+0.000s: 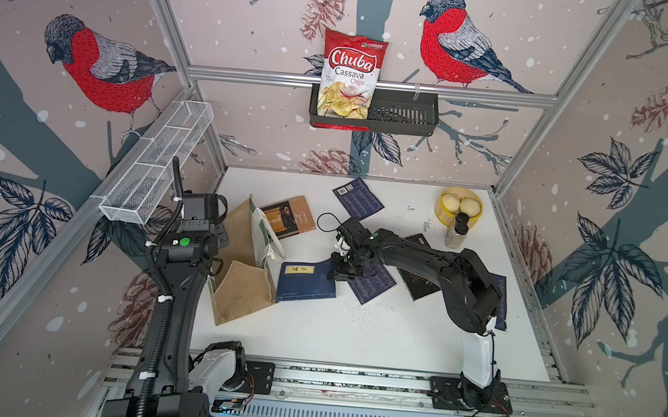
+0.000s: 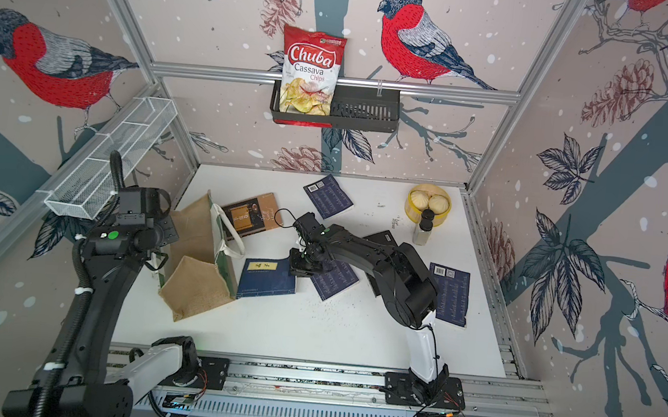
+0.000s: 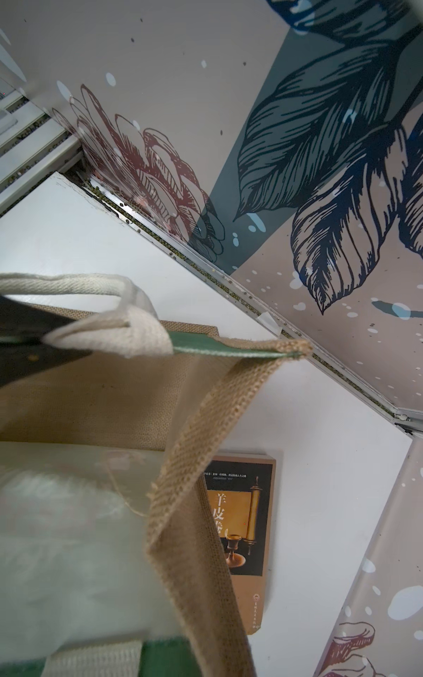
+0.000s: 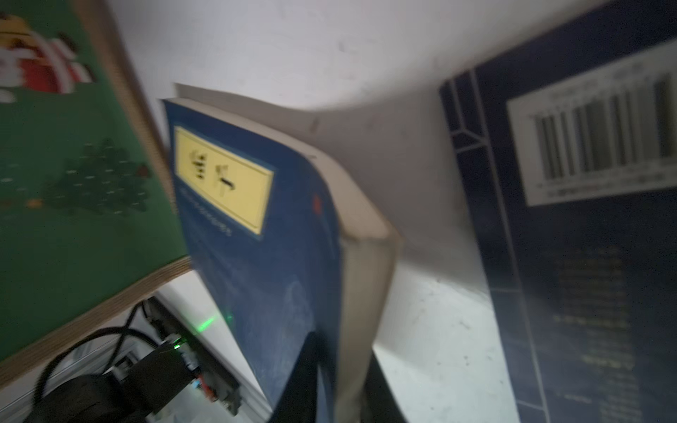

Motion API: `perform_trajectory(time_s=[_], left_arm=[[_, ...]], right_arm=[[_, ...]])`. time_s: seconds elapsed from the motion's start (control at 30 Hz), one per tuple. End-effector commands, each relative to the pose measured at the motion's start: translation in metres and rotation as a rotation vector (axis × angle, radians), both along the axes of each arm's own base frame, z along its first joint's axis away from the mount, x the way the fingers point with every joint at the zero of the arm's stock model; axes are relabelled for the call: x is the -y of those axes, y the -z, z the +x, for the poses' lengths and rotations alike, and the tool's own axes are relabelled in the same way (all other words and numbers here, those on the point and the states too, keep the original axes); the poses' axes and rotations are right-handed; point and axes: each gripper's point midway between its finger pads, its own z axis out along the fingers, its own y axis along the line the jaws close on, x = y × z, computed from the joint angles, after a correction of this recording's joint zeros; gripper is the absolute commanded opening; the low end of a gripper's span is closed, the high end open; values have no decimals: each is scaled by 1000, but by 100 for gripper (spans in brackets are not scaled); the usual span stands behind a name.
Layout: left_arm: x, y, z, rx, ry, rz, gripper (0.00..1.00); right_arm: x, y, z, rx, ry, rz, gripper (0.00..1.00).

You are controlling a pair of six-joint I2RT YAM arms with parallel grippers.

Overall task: Take out the books from the canvas bag
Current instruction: Place the book at the center of the board, then adjust the canvas bag at the center of the board.

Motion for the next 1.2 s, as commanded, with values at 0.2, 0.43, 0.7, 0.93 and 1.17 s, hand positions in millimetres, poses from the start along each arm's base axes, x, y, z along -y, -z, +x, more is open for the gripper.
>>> perform_trajectory(time_s=[0.2, 0.43, 0.7, 0.93, 1.17], left_arm=[[27, -42, 25, 184, 189, -44, 0], [64, -95, 32, 328, 417, -88, 0], [97, -146, 21, 547, 578, -123, 0], [120, -134, 15, 547, 709, -169, 0], [86, -91, 17, 359, 395, -293, 0]], right_arm=[[62, -14, 5, 79, 54, -176, 76], [59, -71, 28, 159, 104, -44, 76], [26, -80, 35, 154, 63, 72, 76], [-1, -98, 52, 196, 3, 128, 76], [-7, -99, 60, 195, -13, 154, 75]])
